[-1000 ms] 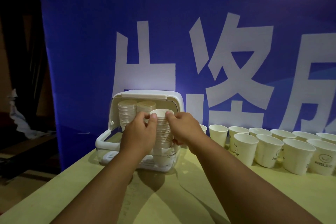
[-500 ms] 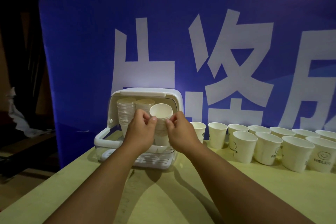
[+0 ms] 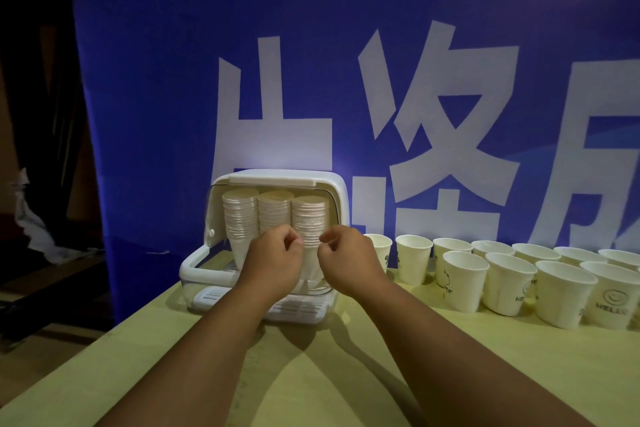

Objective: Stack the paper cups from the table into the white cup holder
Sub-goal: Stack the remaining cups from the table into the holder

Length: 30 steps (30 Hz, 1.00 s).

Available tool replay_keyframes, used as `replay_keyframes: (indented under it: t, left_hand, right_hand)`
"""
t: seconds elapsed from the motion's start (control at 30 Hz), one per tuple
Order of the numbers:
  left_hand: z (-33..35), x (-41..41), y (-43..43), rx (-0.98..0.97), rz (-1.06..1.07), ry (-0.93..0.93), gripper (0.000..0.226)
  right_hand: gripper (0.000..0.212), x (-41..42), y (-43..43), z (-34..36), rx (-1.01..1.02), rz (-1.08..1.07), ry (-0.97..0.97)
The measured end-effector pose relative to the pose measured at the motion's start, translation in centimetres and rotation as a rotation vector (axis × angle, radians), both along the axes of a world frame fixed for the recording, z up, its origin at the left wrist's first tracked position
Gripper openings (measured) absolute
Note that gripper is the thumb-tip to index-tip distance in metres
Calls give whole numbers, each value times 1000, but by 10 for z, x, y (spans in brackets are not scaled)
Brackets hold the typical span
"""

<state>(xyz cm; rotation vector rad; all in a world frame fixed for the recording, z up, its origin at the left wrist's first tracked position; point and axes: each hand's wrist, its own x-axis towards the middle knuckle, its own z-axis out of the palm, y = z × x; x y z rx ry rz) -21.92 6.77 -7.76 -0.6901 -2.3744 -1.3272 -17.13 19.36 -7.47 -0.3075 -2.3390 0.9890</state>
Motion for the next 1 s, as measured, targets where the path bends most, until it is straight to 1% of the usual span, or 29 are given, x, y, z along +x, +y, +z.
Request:
replay_keyframes:
  t: [0.07, 0.13, 0.23, 0.33, 0.4, 0.5, 0.63, 0.73, 0.77, 0.8, 0.83, 0.9, 0.93, 1.0]
  left_hand:
    - [0, 3, 0, -21, 1, 18, 19]
    - [0, 10, 1, -41, -1, 28, 19]
    - [1, 23, 7, -49, -27, 47, 21]
    - [4, 40, 20, -75, -44, 72, 25]
    - [5, 52, 32, -130, -48, 100, 27]
    - [7, 72, 51, -215, -50, 125, 23]
    - [6, 94, 82, -265, -77, 143, 22]
    - [-2, 107, 114, -308, -124, 111, 18]
    - [-7, 111, 127, -316, -147, 98, 14]
    - [-13, 115, 139, -321, -163, 88, 7]
    - [-20, 118, 152, -326, -168, 83, 10]
    - [-37, 121, 172, -357, -181, 95, 48]
    - [-47, 120, 179, -392, -202, 111, 61]
    - [-60, 117, 185, -472, -244, 152, 72]
  right_hand:
    - [16, 6, 4, 1, 7, -17, 22]
    - [9, 15, 10, 2, -11, -56, 45]
    - [8, 31, 23, 2, -33, -120, 70]
    - [6, 55, 38, 2, -13, -161, 71]
    - [7, 74, 52, 0, 13, -190, 75]
    - [8, 102, 76, -3, 28, -230, 54]
    - [7, 137, 115, -9, 53, -299, 1]
    - [6, 157, 146, -23, 78, -372, -34]
    - [10, 162, 155, -29, 77, -399, -33]
    - [20, 166, 163, -34, 66, -423, -37]
    - [34, 169, 171, -39, 62, -437, -42]
    - [58, 172, 183, -49, 98, -442, -69]
    - [64, 172, 188, -52, 113, -441, -76]
    - [65, 170, 194, -57, 138, -435, -83]
